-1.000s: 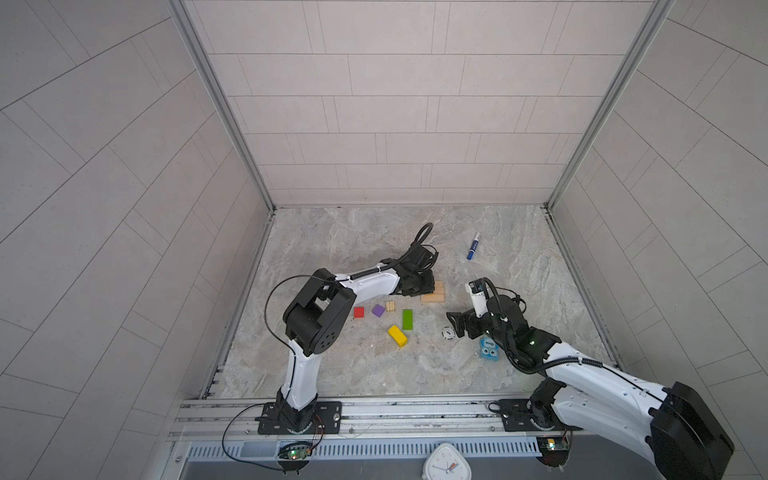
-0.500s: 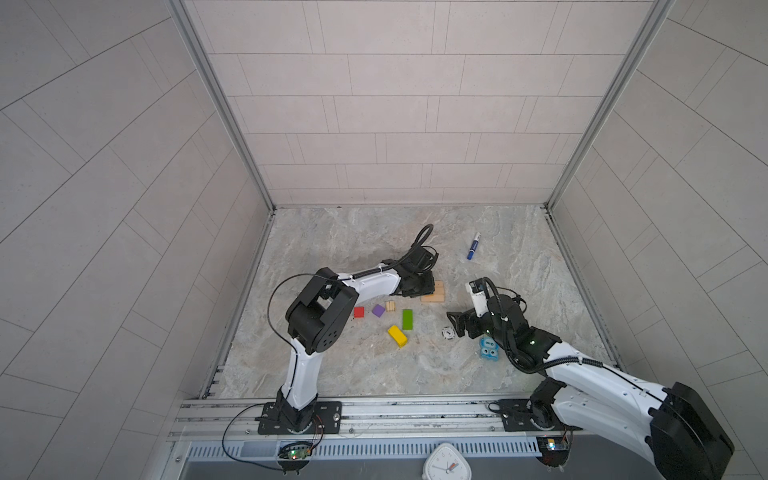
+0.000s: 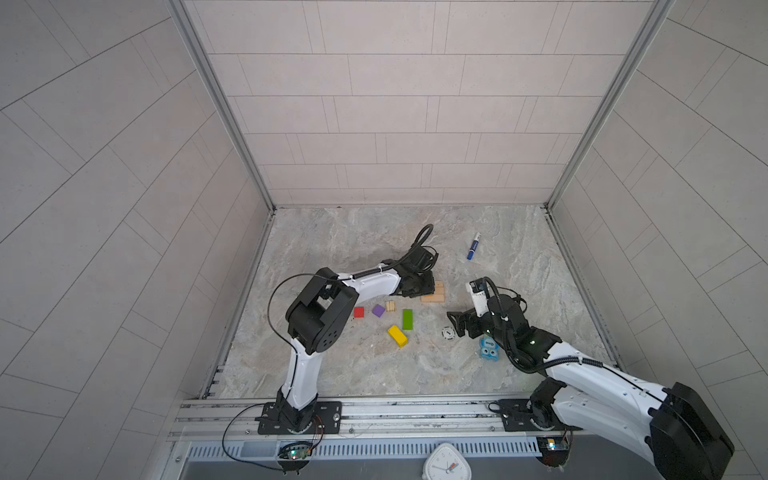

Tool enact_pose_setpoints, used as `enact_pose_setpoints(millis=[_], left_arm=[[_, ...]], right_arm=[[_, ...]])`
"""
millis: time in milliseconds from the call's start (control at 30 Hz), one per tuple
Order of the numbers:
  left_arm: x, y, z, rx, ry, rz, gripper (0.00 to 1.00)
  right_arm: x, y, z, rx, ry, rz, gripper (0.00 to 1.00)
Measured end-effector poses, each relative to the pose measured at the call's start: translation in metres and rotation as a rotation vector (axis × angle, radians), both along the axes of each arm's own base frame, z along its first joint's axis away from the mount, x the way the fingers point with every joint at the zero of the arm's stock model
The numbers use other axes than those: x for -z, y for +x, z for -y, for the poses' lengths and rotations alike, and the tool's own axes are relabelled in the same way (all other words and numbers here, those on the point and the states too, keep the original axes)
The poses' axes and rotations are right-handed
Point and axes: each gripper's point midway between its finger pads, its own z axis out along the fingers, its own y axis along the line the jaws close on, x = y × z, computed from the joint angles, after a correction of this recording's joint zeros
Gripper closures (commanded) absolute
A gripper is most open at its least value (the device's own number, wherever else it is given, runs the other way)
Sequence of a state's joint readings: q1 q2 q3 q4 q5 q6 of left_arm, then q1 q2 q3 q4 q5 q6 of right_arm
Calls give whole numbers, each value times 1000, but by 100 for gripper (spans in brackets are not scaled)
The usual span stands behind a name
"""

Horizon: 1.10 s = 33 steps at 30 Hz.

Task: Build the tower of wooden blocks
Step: 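Lower the orange block onto the planks and open the left gripper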

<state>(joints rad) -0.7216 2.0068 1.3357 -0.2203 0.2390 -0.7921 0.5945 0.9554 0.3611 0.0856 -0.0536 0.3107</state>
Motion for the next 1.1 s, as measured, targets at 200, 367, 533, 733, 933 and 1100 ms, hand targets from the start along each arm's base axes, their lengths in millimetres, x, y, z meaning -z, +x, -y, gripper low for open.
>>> enact_pose_setpoints(millis=[200,367,533,733,933,1100], left_arm=[[0,0,0,0,-1,0,60],[0,0,1,0,-2,1,59],[-1,-1,2,2,-4,1,55],[-1,-2,2,4,1,1,50],[-8,-4,-2,7,11,6,48],[-23,-6,-6,15,14,24,46]], right_arm=[[0,0,0,-2,1,-1,2],[0,0,0,-1,1,-1,2],[0,0,0,-1,2,-2,2],[1,0,0,-2,2,-5,2],[1,0,1,1,2,-5,2],[1,0,0,-1,2,-6,3]])
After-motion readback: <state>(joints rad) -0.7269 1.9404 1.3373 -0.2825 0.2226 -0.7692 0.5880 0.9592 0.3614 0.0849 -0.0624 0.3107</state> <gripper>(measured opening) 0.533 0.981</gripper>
